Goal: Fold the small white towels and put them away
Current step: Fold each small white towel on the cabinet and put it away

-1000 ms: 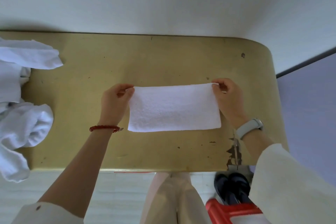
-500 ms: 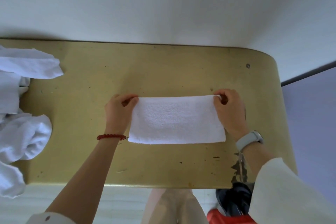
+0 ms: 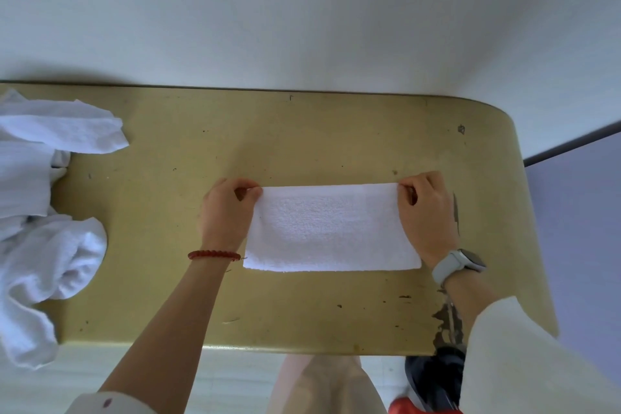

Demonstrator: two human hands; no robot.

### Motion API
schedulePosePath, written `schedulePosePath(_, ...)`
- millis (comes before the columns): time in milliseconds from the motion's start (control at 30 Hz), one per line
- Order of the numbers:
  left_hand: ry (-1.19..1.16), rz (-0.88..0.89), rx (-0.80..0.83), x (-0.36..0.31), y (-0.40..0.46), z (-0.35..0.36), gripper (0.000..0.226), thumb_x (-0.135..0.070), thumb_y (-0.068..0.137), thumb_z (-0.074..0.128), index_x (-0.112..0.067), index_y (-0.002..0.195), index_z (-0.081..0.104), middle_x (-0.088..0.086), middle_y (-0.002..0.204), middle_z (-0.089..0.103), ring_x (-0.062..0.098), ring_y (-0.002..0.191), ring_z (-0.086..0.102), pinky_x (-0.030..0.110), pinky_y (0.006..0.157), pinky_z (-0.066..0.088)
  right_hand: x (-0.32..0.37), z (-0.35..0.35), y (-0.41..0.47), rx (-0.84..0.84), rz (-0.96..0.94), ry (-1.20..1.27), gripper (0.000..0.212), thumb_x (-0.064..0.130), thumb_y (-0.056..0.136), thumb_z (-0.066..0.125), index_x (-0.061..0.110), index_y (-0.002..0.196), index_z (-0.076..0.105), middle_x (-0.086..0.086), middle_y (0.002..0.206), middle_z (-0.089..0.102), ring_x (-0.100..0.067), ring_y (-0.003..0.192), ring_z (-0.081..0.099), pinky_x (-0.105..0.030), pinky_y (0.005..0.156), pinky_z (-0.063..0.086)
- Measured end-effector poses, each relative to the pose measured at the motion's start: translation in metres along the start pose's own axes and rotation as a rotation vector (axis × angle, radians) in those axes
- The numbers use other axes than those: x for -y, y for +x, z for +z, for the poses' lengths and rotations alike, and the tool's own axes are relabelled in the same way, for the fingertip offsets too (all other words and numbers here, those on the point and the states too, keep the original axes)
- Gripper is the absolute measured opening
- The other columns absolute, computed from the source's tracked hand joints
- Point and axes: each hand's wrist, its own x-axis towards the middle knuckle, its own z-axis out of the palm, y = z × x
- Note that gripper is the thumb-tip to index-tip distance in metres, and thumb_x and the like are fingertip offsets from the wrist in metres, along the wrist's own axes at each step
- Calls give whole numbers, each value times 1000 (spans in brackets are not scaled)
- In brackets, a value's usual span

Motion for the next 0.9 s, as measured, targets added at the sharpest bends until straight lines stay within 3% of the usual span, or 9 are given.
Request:
schedulePosePath(133, 26, -6, 50, -1, 4, -5, 8, -23, 86, 57, -26, 86, 64, -4, 94, 64, 14, 85, 58, 31, 75, 46, -1, 2, -2, -46, -21, -75, 13, 3, 86, 56, -2, 88, 67, -19, 87, 58, -33, 76, 52, -42, 65, 49)
schedulePosePath(233, -12, 65, -10, -3, -2, -7, 22, -20, 90, 53, -17, 110, 63, 2, 114, 55, 16, 91, 56, 25, 79, 41, 14, -8, -8, -108, -94, -223, 31, 15, 87, 40, 5, 103, 65, -16, 103, 61, -37, 92, 56, -46, 75, 50)
schedulePosePath(300, 27, 232, -149, -3, -15, -9, 29, -14, 91, 51, -10, 118, 59, 8, 119, 54, 24, 102, 54, 27, 87, 40, 29, -9, -22, -87, -227, -299, 39, 16, 86, 35, 7, 114, 60, -15, 115, 59, -35, 109, 54, -50, 94, 42)
schedulePosePath(367, 144, 455, -270, -2, -36, -4, 30, -8, 89, 46, -4, 116, 59, 14, 118, 59, 30, 107, 53, 35, 90, 41, 41, -2, -39, -11, -348, -363, 43, 16, 85, 33, 9, 121, 55, -14, 125, 55, -31, 123, 43, -53, 108, 26)
schedulePosePath(467, 307, 669, -211, -2, -67, 17, 36, -11, 89, 39, -3, 120, 55, 15, 126, 57, 31, 121, 49, 42, 101, 36, 42, 16, -58, 127, -373, -491, 45, 19, 87, 31, 13, 128, 49, -15, 134, 49, -33, 131, 37, -55, 110, 18)
schedulePosePath(600, 527, 634, -11, 0, -71, 47, 44, -30, 98, 21, -12, 134, 39, 13, 139, 45, 36, 132, 36, 54, 106, 27, 31, 25, -55, 196, -238, -551, 47, 28, 92, 28, 15, 132, 48, -17, 139, 45, -35, 132, 38, -54, 107, 28)
schedulePosePath(667, 612, 582, 43, 7, -62, 52, 47, -35, 97, 15, -17, 137, 33, 14, 142, 41, 39, 132, 34, 60, 103, 25, 25, 27, -53, 239, -197, -523, 49, 34, 93, 26, 18, 137, 42, -17, 143, 38, -37, 134, 32, -54, 108, 24)
schedulePosePath(900, 668, 571, 26, 18, -56, 54, 51, -43, 93, 22, -26, 142, 27, 10, 149, 31, 33, 137, 24, 56, 109, 14, 11, 31, -52, 240, -173, -503, 54, 42, 93, 20, 22, 142, 30, -21, 149, 25, -40, 138, 20, -51, 111, 17)
